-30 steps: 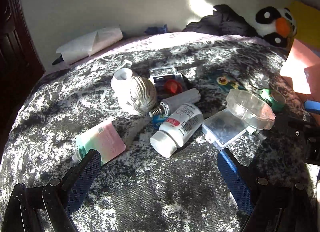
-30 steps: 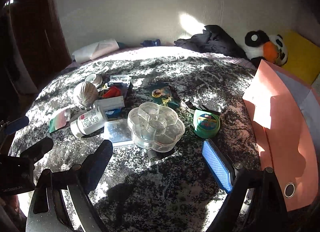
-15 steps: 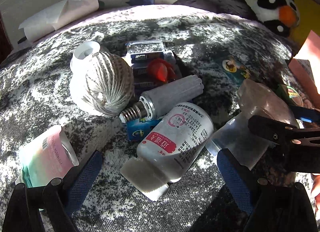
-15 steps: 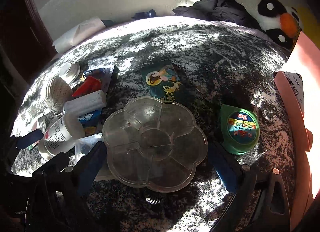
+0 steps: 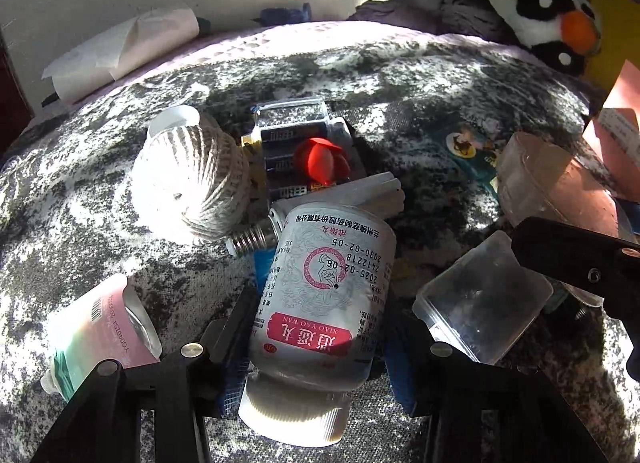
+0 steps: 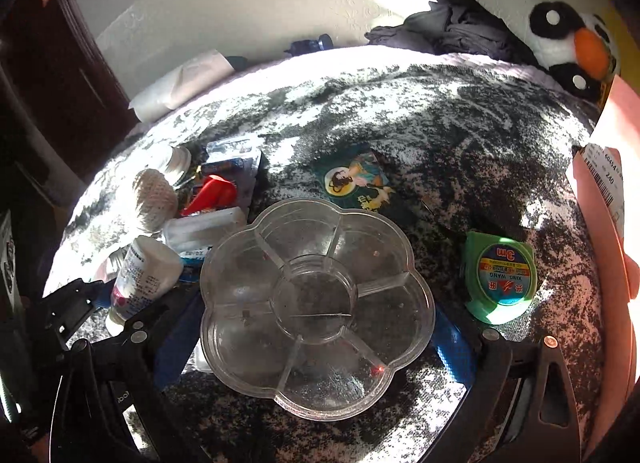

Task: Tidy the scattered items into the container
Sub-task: 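Grasp the white pill bottle with the left gripper while the right grasps the clear flower tray, then carry the pill bottle and flower tray into the pink box and release both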

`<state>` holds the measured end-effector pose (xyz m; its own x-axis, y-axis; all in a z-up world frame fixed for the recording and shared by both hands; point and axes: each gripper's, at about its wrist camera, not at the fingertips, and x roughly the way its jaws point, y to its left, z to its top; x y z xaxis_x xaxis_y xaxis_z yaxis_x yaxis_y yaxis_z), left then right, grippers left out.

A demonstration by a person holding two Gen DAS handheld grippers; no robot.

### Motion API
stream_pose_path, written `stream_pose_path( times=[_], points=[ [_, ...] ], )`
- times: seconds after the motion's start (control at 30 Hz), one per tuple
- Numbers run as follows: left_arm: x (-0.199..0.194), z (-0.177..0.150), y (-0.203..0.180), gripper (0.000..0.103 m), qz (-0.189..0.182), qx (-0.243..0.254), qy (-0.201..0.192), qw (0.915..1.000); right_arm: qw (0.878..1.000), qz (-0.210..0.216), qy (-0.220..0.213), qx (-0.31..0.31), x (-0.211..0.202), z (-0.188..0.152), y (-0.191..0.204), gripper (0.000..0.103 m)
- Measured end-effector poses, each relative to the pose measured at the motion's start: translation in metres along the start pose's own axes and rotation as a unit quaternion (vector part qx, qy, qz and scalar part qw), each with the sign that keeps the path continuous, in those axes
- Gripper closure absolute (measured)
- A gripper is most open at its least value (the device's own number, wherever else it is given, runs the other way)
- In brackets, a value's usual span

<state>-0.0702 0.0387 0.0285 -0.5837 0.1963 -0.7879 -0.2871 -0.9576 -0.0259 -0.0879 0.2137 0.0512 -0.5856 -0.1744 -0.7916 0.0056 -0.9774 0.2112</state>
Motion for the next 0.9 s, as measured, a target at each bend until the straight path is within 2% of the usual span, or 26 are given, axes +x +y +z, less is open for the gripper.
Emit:
stream_pose_path(
  times=[0.33,0.53,0.7,0.9],
  points=[
    [-0.074,0.003,0.007,0.054,0.002,-0.028,-0.053,0.9982,0.997,0.023,-0.064,-0.041,-0.082,-0.009,0.032,0.002],
    [-0.123,-0.001,-0.005,0.054,0.001,-0.01,-0.088,0.9961,0.993,0.033,-0.104,-0.048,-0.136,-0.016,0.04,0.002],
    [-0.164,-0.002,-0.03,0.054,-0.012,0.011,-0.12,0.9927,0.987,0.032,-0.144,-0.06,-0.187,-0.027,0.038,0.002],
    [-0.192,0.006,-0.084,0.054,-0.038,0.043,-0.145,0.9878,0.978,-0.005,-0.198,-0.069,-0.247,-0.04,0.02,0.002]
  ],
)
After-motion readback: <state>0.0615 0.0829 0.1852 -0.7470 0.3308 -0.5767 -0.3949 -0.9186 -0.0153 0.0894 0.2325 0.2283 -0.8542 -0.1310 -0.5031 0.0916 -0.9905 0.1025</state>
